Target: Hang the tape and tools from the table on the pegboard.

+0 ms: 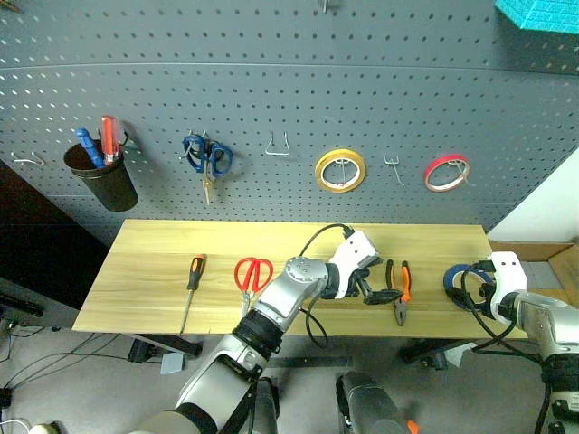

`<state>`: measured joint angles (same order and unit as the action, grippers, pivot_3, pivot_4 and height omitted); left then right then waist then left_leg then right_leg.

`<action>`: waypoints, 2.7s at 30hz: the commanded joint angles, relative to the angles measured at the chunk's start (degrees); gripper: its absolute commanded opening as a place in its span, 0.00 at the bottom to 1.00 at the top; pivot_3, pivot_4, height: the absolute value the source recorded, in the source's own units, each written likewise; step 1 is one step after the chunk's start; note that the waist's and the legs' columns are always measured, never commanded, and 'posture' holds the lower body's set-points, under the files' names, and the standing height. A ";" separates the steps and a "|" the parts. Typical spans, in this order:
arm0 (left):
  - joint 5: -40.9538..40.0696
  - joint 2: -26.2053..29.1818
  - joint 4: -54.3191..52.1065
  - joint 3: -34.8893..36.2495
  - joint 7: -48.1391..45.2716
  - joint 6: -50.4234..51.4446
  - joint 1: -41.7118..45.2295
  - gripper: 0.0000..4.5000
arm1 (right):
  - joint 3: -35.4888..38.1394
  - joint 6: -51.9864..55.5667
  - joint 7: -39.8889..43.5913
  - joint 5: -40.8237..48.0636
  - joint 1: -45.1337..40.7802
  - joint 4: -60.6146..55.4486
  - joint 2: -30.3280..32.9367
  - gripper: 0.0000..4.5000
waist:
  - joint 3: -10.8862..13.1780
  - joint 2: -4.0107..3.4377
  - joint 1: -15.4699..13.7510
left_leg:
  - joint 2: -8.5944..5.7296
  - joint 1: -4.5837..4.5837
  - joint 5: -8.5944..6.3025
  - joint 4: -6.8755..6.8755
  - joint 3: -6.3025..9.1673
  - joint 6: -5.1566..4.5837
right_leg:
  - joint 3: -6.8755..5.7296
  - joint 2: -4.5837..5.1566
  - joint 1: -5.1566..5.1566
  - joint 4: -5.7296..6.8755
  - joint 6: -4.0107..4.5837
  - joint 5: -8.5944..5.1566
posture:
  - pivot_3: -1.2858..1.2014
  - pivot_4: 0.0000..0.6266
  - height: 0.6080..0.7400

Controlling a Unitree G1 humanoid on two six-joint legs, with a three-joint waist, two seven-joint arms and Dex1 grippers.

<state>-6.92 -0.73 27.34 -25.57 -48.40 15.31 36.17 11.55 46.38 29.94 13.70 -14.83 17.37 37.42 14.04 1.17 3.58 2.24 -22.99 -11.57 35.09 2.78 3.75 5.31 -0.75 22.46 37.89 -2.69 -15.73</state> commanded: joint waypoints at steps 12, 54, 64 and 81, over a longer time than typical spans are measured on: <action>2.13 0.20 -1.83 1.12 -1.29 -0.71 0.35 0.99 | -4.99 -12.57 4.65 -4.60 -8.68 19.32 0.07 1.00 | 3.76 0.50 0.00 | -0.03 -0.07 -0.06 0.00 -0.22 -0.05 | 0.27 0.04 0.20 0.05 -0.15 -0.02 | 0.52 0.56 1.00; -14.05 10.12 -50.31 17.22 6.59 26.19 -17.08 1.00 | -10.48 -18.08 -16.70 -17.03 19.16 -51.79 -13.71 0.09 | -0.76 -0.23 0.87 | -0.06 -1.39 0.16 0.83 0.04 0.76 | 0.16 0.05 1.59 1.01 -0.33 0.03 | 0.49 0.14 1.00; -14.25 10.46 -53.30 23.04 18.27 26.02 -20.88 1.00 | -18.33 -41.42 -15.31 -22.90 8.60 -37.13 -13.52 0.09 | -5.61 0.99 1.42 | -0.14 -0.58 0.27 0.99 0.02 0.68 | 0.27 0.05 0.71 0.86 -0.07 0.07 | 0.52 0.07 1.00; -12.19 9.80 -45.75 19.67 20.07 18.44 -15.65 1.00 | -15.70 -44.26 -0.62 -13.56 -18.93 1.80 -13.99 0.09 | -6.24 0.94 -0.80 | -0.15 -0.50 0.31 0.88 0.05 0.58 | 0.27 0.01 0.70 1.02 -0.04 0.46 | 0.55 0.05 1.00</action>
<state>-19.02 9.26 -16.94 -5.58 -28.62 34.94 20.30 -5.61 2.02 28.93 -0.88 -32.54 19.49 23.36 7.80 2.10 2.77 2.09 -23.49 -11.26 35.98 2.83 4.34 5.59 -0.74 23.15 38.91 -2.75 -15.27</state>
